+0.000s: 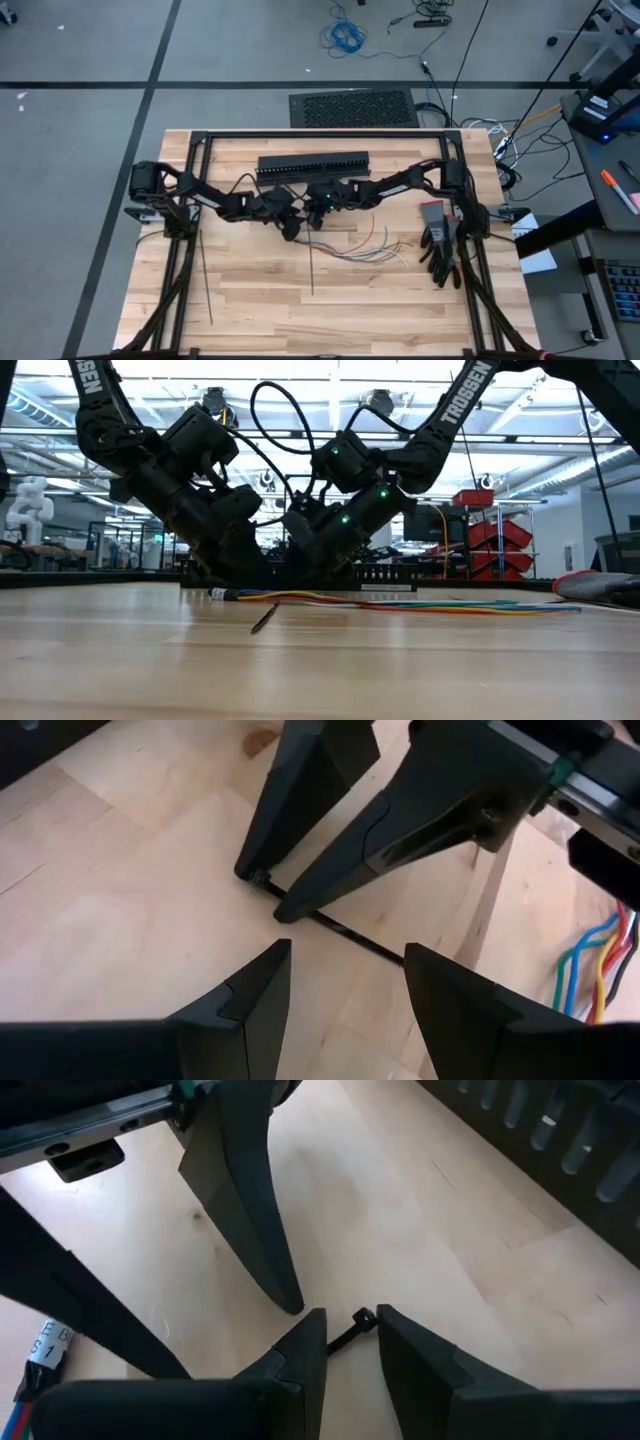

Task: Ziptie cables
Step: Wrap the cable wires with the black zip tie

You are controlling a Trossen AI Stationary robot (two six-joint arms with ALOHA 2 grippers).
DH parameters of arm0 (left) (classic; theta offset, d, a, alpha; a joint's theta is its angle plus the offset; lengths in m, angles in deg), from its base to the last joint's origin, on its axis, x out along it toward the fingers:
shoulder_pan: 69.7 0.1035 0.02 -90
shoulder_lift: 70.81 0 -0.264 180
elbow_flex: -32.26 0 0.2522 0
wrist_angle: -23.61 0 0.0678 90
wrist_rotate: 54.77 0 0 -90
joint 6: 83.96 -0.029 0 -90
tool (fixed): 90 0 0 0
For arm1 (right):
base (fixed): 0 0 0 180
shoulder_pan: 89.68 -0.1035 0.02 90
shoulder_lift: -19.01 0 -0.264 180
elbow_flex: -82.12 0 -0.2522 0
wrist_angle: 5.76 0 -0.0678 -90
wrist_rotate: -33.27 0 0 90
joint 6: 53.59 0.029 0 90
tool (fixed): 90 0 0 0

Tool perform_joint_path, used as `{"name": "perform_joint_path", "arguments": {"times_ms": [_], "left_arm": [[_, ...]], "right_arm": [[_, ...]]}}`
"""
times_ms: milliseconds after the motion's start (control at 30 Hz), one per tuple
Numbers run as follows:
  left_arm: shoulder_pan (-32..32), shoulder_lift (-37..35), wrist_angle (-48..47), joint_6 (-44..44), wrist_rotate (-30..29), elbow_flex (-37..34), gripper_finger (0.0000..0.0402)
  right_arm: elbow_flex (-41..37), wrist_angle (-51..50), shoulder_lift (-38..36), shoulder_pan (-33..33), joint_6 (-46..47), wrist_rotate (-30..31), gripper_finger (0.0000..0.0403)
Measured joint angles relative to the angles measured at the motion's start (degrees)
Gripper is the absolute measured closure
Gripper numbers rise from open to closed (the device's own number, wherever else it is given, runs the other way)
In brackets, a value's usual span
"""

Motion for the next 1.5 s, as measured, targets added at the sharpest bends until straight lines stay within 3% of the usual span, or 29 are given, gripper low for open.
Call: {"name": "perform_joint_path", "arguments": {"times_ms": [167,500,1100,1500], "left_arm": [[-0.54,-0.02,-0.56,0.0,-0.89,0.04,0.0208],[-0.54,-0.02,-0.74,0.0,-0.94,0.04,0.0208],[-0.61,-0.02,-0.71,-0.38,-1.6,0.04,0.0208],[-4.75,0.11,0.47,-6.02,-8.62,-0.11,0.0208]], "right_arm": [[-0.07,-0.57,-0.04,-0.73,0.02,0.53,0.0326],[-0.17,-0.86,-0.02,-0.79,0.24,-1.18,0.0398],[-0.59,-2.47,-3.0,-1.24,-2.41,-2.11,0.0402],[-0.44,-1.67,-5.39,-2.14,-5.35,1.62,0.0403]]}}
